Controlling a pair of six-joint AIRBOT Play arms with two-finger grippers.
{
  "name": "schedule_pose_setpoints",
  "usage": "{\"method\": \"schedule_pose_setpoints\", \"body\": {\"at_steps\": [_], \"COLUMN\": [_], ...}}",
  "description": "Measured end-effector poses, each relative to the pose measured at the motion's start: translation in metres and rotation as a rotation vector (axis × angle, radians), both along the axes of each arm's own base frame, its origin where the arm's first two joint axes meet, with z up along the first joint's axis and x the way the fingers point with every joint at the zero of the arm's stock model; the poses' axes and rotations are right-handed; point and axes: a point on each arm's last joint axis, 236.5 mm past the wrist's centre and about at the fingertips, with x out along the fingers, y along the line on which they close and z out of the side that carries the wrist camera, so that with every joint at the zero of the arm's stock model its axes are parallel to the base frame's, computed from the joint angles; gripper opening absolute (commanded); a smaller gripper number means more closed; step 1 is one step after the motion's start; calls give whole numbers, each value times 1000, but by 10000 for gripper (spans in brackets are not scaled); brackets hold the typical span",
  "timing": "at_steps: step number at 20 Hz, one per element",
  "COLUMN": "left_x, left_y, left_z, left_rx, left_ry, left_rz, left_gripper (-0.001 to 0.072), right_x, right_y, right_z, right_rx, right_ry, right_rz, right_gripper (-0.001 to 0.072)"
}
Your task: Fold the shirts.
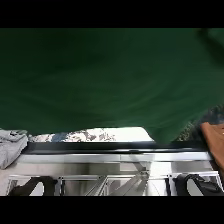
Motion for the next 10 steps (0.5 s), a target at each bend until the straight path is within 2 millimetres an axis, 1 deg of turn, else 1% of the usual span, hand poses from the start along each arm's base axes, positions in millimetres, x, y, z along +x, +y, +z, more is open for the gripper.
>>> {"method": "schedule_pose_setpoints", "body": {"at_steps": [1,2,3,4,5,6,8,10], "left_x": [6,17,35,55,81,103,148,182], "left_y": [2,5,10,14,22,28,40,50], "left_z": [-3,-15,-36,-63,-100,-137,-222,-294], "left_rx": [-6,-15,-35,-57,-85,-114,-178,-215], "left_ry": [16,59,135,218,315,395,532,618], "left_rz": [3,7,10,13,25,36,63,89], "left_gripper": [12,10,8,8,8,8,9,13], "right_x": [3,11,24,42,63,86,132,178], "right_y": [-2,-4,-6,-7,-9,-10,-10,-7], "right_z": [-1,-7,-18,-37,-61,-92,-160,-226], "right_rx": [-4,0,9,23,40,59,107,145], "right_ry": [11,40,86,154,233,330,515,657], "right_rz": [-5,-2,5,17,32,48,76,95], "right_gripper": [24,24,24,24,24,24,24,24]}}
